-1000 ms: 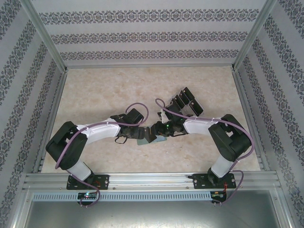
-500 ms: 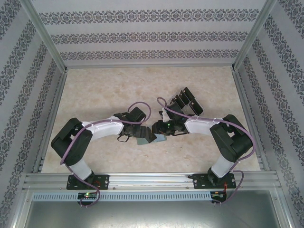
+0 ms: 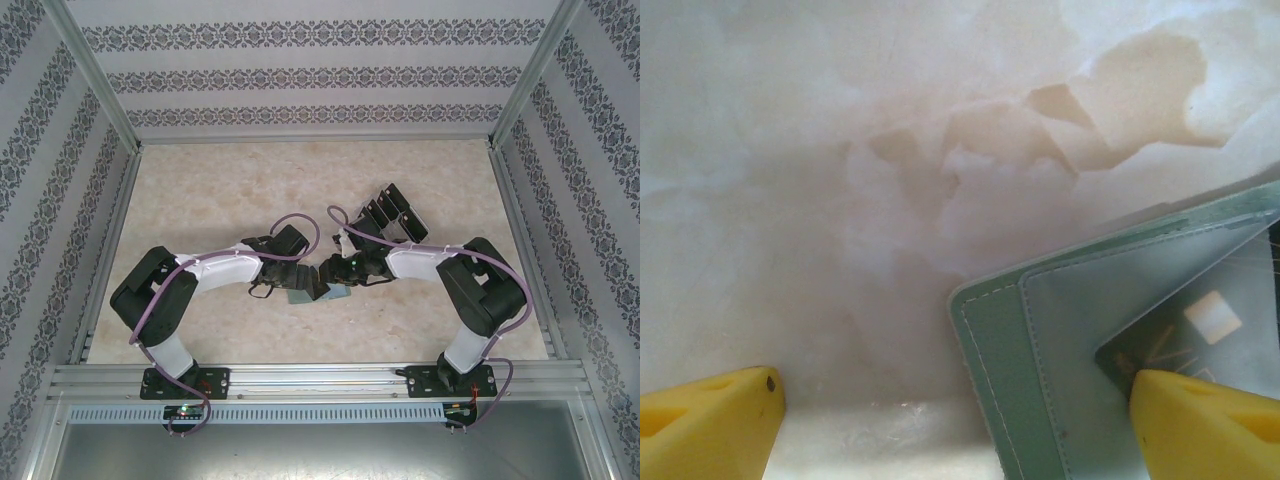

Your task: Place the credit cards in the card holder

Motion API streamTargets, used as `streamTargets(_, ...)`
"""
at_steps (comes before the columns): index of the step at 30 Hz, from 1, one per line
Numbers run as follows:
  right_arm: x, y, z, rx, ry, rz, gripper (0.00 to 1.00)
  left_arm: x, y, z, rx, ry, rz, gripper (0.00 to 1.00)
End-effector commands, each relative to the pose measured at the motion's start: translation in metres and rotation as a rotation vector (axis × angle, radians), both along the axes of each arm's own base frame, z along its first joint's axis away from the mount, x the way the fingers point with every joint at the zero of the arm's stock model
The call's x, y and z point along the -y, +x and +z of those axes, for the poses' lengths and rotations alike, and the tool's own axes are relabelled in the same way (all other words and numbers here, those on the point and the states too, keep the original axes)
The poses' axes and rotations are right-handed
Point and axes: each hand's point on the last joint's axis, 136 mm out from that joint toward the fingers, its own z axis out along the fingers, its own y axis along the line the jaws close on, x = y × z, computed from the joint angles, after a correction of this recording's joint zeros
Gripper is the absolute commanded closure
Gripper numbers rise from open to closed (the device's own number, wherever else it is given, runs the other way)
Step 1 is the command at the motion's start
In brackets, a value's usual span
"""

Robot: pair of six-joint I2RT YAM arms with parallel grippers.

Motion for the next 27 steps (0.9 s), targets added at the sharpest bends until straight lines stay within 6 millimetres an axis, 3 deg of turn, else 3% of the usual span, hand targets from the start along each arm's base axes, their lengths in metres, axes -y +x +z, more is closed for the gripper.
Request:
streamTargets(1, -0.012, -0.003, 0.003, -0.002, 0.015, 0.05, 0.66, -0.009, -0.001, -0.016, -0.011, 0.039, -0.003, 0.1)
streamTargets(20, -0.019, -0.001, 0.002, -0.009, 0.033, 0.069, 0.93, -0.008, -0.002, -0.015, -0.013, 0.03, -0.007, 0.1)
streamTargets(23, -0.016, 0.0, 0.001, -0.014, 0.043, 0.057, 1.0, -0.008, -0.002, -0.013, -0.012, 0.024, -0.003, 0.1)
streamTargets(27, -0.008, 0.003, 0.001, -0.021, 0.059, 0.031, 1.0, -0.009, -0.003, -0.01, -0.008, 0.025, 0.002, 0.09)
